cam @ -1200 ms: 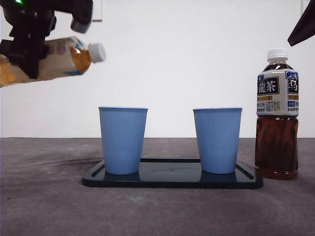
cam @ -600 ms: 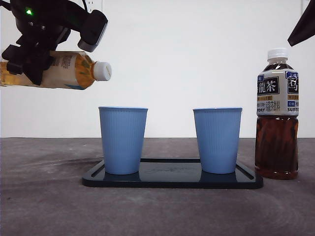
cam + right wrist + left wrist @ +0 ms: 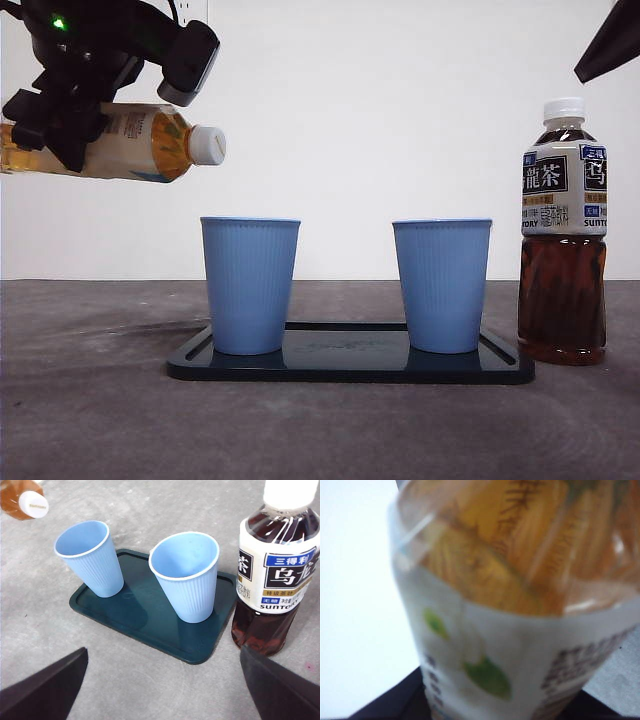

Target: Pour the drink into the cup

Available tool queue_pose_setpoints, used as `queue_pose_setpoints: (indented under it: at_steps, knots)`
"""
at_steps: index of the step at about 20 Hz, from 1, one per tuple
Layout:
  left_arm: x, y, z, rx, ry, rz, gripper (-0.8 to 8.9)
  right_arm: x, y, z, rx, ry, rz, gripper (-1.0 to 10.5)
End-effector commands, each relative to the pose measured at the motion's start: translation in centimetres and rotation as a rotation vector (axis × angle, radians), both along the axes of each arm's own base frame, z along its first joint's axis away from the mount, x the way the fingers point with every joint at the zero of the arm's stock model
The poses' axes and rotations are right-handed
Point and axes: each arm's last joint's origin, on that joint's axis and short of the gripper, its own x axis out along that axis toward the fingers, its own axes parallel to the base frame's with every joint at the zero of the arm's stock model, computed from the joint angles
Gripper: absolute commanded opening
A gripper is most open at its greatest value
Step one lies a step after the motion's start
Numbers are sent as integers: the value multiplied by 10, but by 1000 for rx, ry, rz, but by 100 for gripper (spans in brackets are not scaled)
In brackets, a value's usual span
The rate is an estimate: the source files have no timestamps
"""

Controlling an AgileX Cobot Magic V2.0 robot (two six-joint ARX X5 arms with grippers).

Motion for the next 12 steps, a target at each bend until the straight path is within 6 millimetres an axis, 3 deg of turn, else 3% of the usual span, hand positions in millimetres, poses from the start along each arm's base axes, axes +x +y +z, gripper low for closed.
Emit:
queue_pose_setpoints:
  at_steps: [1, 12]
  knots:
    - [3, -5, 11, -17, -50, 3, 145, 0, 1, 6, 3, -25, 12, 482]
    - [3, -5, 11, -17, -50, 3, 145, -1, 1, 5, -1, -19, 13, 482]
